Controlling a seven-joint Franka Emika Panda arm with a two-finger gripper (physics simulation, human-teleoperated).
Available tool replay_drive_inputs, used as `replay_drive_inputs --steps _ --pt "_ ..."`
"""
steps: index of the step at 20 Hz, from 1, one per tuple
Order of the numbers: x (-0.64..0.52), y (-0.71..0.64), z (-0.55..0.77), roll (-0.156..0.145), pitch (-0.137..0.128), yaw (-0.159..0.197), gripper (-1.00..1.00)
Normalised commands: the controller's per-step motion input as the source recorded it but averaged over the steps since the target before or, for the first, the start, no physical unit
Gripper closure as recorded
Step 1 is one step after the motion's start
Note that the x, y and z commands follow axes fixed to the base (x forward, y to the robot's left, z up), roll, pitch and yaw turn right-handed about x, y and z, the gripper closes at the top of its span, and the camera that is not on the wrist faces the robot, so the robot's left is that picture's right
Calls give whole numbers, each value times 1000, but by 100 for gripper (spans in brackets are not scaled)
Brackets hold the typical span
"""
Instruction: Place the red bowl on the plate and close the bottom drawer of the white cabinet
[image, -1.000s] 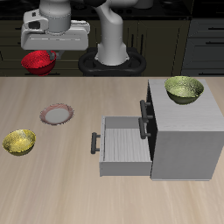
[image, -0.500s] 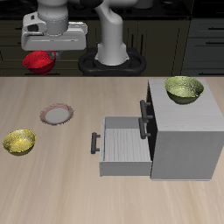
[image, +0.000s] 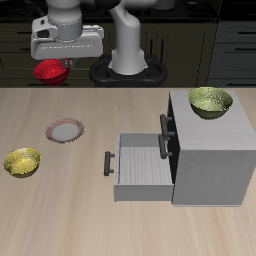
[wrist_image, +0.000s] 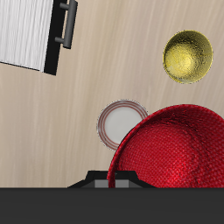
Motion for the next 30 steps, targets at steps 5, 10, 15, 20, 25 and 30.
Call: replay_drive_inputs --steps 5,10,15,20,25,30 --pt "41 35 -126 5 10 -9 100" --pt "113 61 -141 8 -5 22 100" --pt "154 26 -173 1 6 5 100" --pt "108 2 -278 -8 23 -8 100" --pt "28 111 -117 19 20 -24 100" --pt "-35 9 -211 -8 -16 -13 100"
